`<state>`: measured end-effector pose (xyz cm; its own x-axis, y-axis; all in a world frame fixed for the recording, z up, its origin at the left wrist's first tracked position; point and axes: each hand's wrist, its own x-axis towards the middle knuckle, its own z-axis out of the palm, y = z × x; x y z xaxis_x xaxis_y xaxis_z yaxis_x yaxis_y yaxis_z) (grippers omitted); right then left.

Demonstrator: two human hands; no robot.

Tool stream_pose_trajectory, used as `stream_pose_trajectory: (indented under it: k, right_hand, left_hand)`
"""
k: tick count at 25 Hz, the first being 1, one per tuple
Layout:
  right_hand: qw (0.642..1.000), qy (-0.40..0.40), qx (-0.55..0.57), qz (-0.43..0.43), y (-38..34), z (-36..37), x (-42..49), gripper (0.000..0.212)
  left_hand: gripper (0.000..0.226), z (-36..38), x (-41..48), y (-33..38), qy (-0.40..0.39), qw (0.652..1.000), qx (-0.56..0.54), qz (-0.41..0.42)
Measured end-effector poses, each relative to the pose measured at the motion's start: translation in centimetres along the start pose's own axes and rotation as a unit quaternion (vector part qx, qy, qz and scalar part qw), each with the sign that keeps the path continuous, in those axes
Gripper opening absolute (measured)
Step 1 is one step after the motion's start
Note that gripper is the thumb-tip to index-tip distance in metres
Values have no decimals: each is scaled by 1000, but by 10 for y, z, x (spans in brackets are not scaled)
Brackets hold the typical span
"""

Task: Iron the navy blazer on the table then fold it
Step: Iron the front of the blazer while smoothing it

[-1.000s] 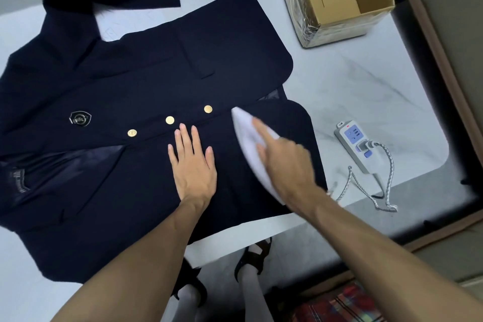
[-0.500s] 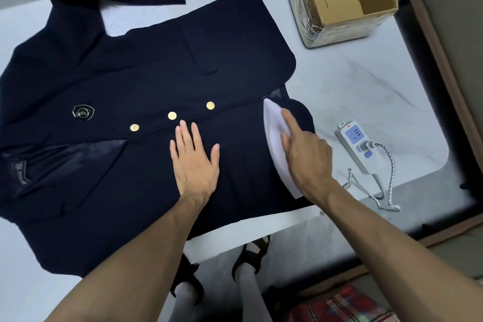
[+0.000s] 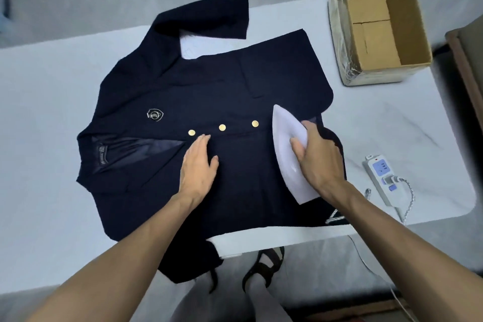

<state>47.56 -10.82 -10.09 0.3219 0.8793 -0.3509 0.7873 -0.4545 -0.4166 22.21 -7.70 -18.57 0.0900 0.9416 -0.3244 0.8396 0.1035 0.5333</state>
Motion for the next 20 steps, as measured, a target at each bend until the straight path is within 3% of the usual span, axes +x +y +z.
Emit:
stream_pose_trajectory:
  k: [4, 9, 11, 16, 20]
  right_hand:
    - [997, -66, 9, -34, -72, 15, 25, 34]
    - [988, -72, -74, -118, -142, 70, 60, 32]
    - [979, -78, -109, -150, -159, 90, 68, 33]
    - [975, -98, -166, -112, -163, 105, 74, 38]
    - [978, -78, -157, -110, -182, 89, 79, 38]
  left_hand:
    - [64, -51, 24, -48, 27, 980, 199, 13]
    - [67, -67, 68, -99, -143, 930, 338, 35]
    - [70, -64, 68, -109, -160, 921, 352, 49]
    - [66, -69, 70, -113, -159, 939, 294, 76]
    - [52, -99, 83, -128, -11, 994, 85, 67]
